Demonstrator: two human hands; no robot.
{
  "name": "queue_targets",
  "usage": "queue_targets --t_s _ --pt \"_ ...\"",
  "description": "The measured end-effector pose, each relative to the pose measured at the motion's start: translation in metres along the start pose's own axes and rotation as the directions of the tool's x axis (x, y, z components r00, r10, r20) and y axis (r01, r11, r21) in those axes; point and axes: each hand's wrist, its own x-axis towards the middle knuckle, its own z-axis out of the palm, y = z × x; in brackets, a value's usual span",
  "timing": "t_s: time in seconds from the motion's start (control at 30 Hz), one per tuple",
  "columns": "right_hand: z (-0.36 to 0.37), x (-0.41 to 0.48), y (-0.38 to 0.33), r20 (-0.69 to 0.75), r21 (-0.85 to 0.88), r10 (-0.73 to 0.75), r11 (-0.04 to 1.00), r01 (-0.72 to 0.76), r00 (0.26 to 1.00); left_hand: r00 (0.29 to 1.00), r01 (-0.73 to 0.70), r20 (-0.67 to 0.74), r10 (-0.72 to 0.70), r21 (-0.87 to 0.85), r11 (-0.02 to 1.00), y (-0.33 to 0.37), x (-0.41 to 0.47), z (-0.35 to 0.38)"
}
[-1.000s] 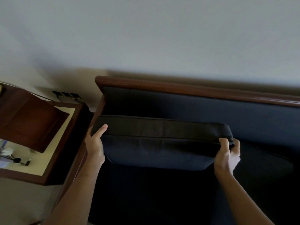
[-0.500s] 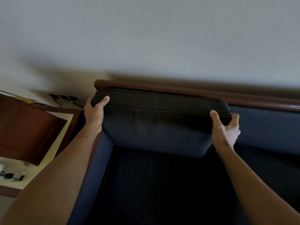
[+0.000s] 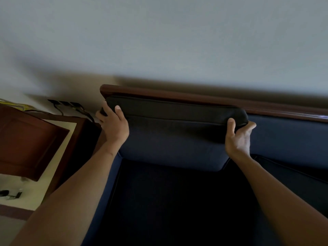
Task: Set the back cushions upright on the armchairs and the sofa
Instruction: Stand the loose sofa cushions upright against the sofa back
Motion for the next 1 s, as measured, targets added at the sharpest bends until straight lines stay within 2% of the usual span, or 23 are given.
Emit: queue_targets --t_s 0.07,0.13,0.2,0.3,0.5,0.6,0.73,0.8,0.9,1.0 --pt "-0.014 -0.001 -0.001 0.088 -0.043 0.047 0.998 -0.044 0.995 0.999 -0.015 0.033 0.013 0.054 0.998 0.008 -0.029 0.001" --pt "-0.030 -0.007 0.000 0.139 -0.108 0.073 0.992 -0.058 0.988 0.992 -0.108 0.069 0.102 0.085 0.991 0.015 -0.064 0.005" --pt "-0.048 -0.020 0.006 0.143 -0.175 0.044 0.984 -0.019 0.989 0.972 -0.213 0.116 0.204 0.064 0.975 0.023 -0.105 0.013" --pt "-0.081 -0.049 0.030 0.121 -0.178 0.008 0.984 0.014 0.993 0.929 -0.321 0.193 0.316 -0.007 0.947 0.035 -0.173 0.030" --pt "-0.174 -0.113 0.128 0.044 -0.187 0.030 0.982 -0.021 0.999 0.856 -0.311 0.379 0.350 -0.162 0.937 0.046 -0.313 0.071" --pt "-0.229 -0.147 0.197 0.039 -0.219 0.096 0.972 -0.085 0.995 0.820 -0.289 0.472 0.323 -0.145 0.946 0.035 -0.388 0.094" --pt "-0.294 -0.189 0.294 0.073 -0.308 0.203 0.936 -0.171 0.977 0.767 -0.269 0.597 0.234 -0.032 0.963 0.004 -0.479 0.129" --pt "-0.321 -0.206 0.335 0.086 -0.363 0.265 0.906 -0.218 0.960 0.742 -0.247 0.651 0.159 0.044 0.968 -0.012 -0.516 0.145" --pt "-0.350 -0.227 0.386 0.095 -0.416 0.335 0.869 -0.269 0.937 0.710 -0.140 0.704 -0.015 0.163 0.977 -0.033 -0.560 0.166" --pt "-0.362 -0.240 0.428 0.087 -0.454 0.398 0.832 -0.319 0.913 0.706 -0.039 0.693 -0.147 0.245 0.969 -0.049 -0.589 0.185"
